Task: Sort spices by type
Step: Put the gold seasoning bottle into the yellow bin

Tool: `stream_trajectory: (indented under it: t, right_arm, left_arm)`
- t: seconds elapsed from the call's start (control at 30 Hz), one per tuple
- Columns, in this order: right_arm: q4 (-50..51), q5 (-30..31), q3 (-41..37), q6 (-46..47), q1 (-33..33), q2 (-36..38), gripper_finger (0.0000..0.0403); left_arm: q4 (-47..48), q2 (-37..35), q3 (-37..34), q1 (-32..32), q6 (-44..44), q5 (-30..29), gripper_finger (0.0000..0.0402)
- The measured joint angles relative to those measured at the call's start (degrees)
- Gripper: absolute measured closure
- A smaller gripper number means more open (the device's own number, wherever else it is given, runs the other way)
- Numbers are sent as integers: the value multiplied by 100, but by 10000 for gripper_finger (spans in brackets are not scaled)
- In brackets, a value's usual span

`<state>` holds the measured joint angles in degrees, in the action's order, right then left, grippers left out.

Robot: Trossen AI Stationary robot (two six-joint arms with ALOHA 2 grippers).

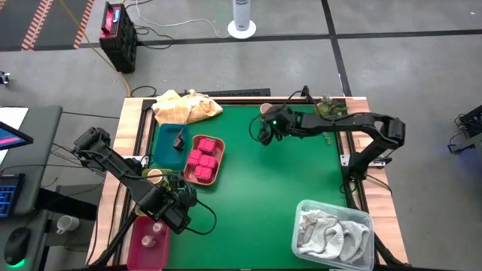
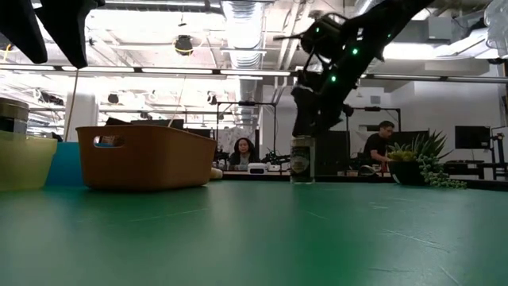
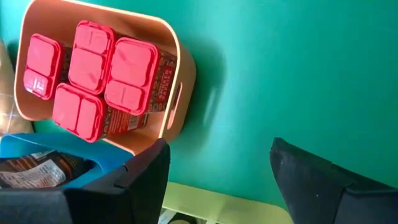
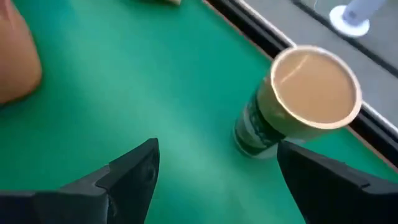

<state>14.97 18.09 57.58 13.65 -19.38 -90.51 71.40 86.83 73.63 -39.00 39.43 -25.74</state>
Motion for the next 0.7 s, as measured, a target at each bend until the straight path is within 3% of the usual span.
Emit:
stream_trajectory:
  t: [0.17, 0.5, 0.7]
  right_arm:
    - [-235, 863, 2, 180, 134, 101, 52]
    - [-1381, 893, 2, -65, -464, 10, 49]
    - [-1412, 766, 2, 87, -558, -410, 51]
  left_arm:
    - [4, 0, 0, 0, 9, 7, 136]
    - [0, 0, 1, -2, -17, 125, 136]
    - [-13, 0, 2, -2, -45, 123, 136]
